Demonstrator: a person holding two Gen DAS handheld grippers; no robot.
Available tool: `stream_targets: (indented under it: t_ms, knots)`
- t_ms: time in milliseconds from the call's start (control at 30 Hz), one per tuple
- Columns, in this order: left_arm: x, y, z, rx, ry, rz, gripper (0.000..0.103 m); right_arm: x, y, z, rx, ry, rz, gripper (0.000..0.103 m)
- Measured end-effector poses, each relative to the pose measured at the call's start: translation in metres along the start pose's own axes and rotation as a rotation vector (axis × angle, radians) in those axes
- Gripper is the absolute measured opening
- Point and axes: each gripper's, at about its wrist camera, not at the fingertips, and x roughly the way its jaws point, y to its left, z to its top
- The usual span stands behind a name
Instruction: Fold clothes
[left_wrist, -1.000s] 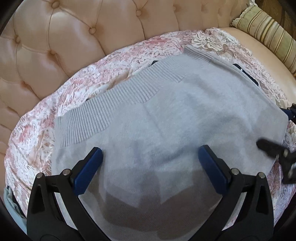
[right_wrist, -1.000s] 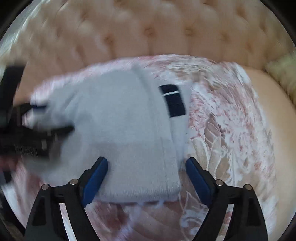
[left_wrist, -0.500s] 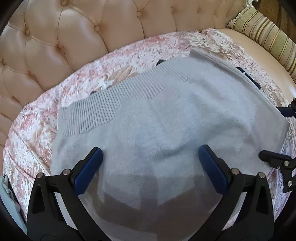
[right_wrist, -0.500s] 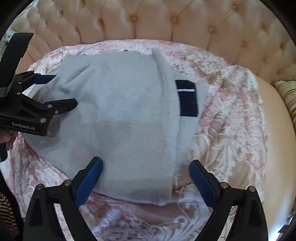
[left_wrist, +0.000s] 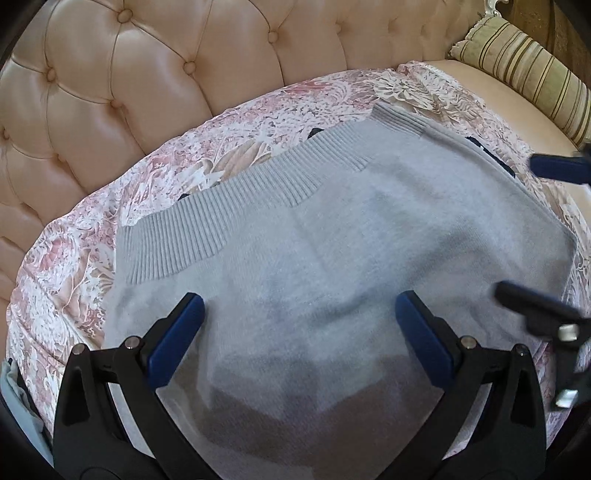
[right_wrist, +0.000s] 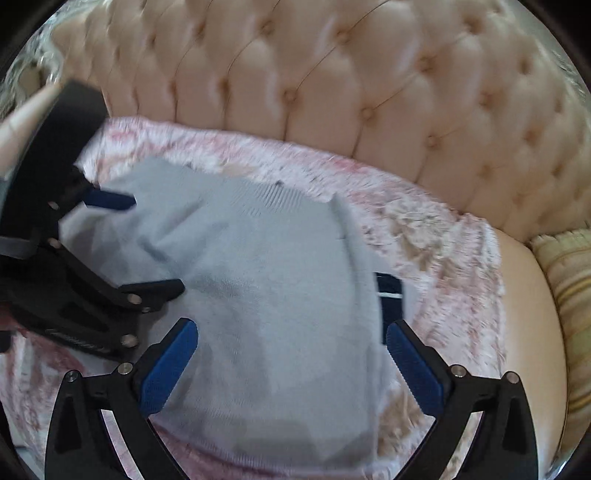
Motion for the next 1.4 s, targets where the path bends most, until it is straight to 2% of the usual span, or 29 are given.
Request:
stream_targets:
  t_ms: [100,167,300,400,467,533,600,733,833,900,1033,1100,1133,1167,1333,1400]
  knots:
    - [0.001,0.002,0.0,-0.008,0.002,-0.015,0.103,0.024,-0.008,-0.007,0.029,0.069,0.063,0.103]
    - [0.0,0.004,0.0,-0.018,-0.005,-0.03,0.103,0.032,-0.028,-0.017,0.092,0.068,0.135,0.103]
    - [-0.027,0.029,0.003,-0.098,-0.047,-0.12,0.103,0.034,-0.038,-0.022,0.104,0.058,0.145,0.103]
    - [-0.075,0.079,0.001,-0.186,-0.157,-0.143,0.103,0.036,-0.04,-0.021,0.111,0.076,0.15,0.103]
    - [-0.101,0.125,-0.003,-0.254,-0.192,-0.122,0.103,0.037,-0.04,-0.019,0.11,0.087,0.151,0.103]
    - [-0.112,0.168,-0.017,-0.294,-0.153,-0.128,0.103,0.034,-0.038,-0.019,0.111,0.089,0.148,0.103]
    - [-0.113,0.185,-0.036,-0.305,-0.118,-0.191,0.103,0.032,-0.037,-0.019,0.112,0.085,0.145,0.103]
    - [-0.102,0.172,-0.07,-0.299,-0.096,-0.341,0.103,0.032,-0.036,-0.021,0.116,0.067,0.145,0.103]
    - [-0.086,0.142,-0.09,-0.225,-0.076,-0.312,0.103,0.031,-0.036,-0.022,0.116,0.063,0.144,0.103]
    - [-0.076,0.133,-0.1,-0.222,-0.064,-0.293,0.103,0.031,-0.037,-0.022,0.114,0.061,0.145,0.103]
    - [-0.065,0.13,-0.11,-0.26,-0.058,-0.362,0.103,0.032,-0.037,-0.022,0.109,0.06,0.144,0.103]
    - [-0.066,0.126,-0.109,-0.254,-0.074,-0.36,0.093,0.032,-0.037,-0.022,0.11,0.059,0.145,0.103]
    - [-0.066,0.126,-0.109,-0.258,-0.076,-0.356,0.075,0.032,-0.037,-0.022,0.11,0.058,0.146,0.103]
    - [-0.065,0.126,-0.108,-0.264,-0.075,-0.353,0.061,0.032,-0.037,-0.022,0.109,0.057,0.146,0.103]
    - [-0.057,0.13,-0.109,-0.289,-0.058,-0.362,0.053,0.032,-0.037,-0.022,0.106,0.054,0.145,0.103]
    - [-0.058,0.134,-0.112,-0.309,-0.066,-0.357,0.036,0.032,-0.036,-0.022,0.105,0.055,0.145,0.103]
